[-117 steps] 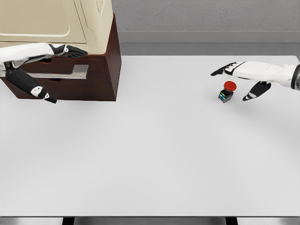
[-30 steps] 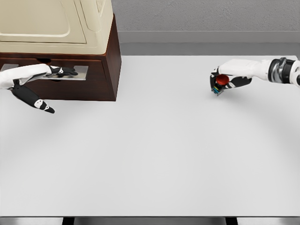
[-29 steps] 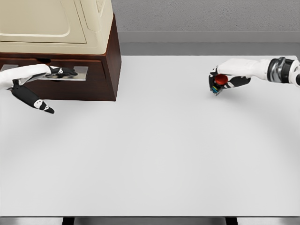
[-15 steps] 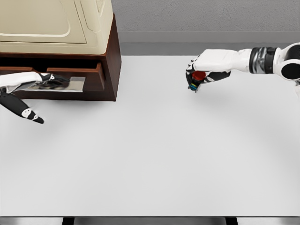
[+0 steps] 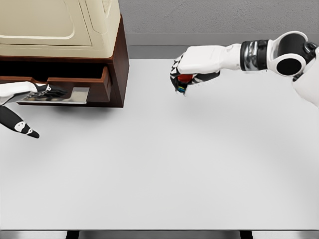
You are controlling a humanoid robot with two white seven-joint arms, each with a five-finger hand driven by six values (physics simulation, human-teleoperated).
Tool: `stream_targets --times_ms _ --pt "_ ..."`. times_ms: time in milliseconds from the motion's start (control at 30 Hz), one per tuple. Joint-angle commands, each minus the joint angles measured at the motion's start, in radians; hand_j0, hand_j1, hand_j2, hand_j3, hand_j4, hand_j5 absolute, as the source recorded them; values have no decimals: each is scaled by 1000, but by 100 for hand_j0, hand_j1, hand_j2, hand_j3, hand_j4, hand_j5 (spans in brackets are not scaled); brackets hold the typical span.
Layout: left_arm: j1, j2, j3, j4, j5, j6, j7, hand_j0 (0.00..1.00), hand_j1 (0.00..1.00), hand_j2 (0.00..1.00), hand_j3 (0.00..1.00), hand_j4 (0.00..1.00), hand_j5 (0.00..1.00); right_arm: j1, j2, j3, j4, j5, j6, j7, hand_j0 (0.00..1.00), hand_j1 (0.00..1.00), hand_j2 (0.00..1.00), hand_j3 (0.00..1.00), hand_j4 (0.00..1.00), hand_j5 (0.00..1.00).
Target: Open the cabinet drawer with left arm, and place a switch into the drawer with right arm
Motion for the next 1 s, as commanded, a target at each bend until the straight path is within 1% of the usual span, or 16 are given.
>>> stream_targets --times_ms 0,133,367,467,567,667,767,867,967 --pt "2 8 -8 0 -13 4 -9 100 100 100 100 100 100 -5 19 16 -5 -6 3 -1 43 43 43 43 43 43" --pt "8 31 -8 0 -12 4 -9 100 100 100 100 100 100 -25 41 32 -4 -9 3 -1 43 43 43 43 43 43" --pt "22 43 -7 -2 -10 -3 -9 100 100 100 100 100 100 -55 77 47 -5 -10 3 -1 43 43 43 43 43 43" --pt "22 54 -7 -2 4 -3 -9 100 100 100 100 100 100 -78 105 65 -5 -12 3 -1 43 43 43 43 43 43" --pt "22 62 -8 -2 25 -4 -9 100 100 100 100 100 100 -94 116 72 -7 -12 3 -1 43 43 43 43 43 43" --pt "22 65 -8 -2 31 -4 -9 100 100 100 100 100 100 -106 116 79 -47 -15 3 -1 43 43 43 43 43 43" --pt "23 65 -11 -2 47 -4 -9 100 100 100 100 100 100 -121 116 91 -70 -16 3 -1 43 43 43 43 43 43" --pt "28 80 -8 -2 65 -4 -9 100 100 100 100 100 100 -140 113 105 -120 -18 3 -1 43 43 43 43 43 43" --pt "28 84 -8 -2 70 -4 -9 100 100 100 100 100 100 -144 114 108 -133 -18 3 -1 43 43 43 43 43 43"
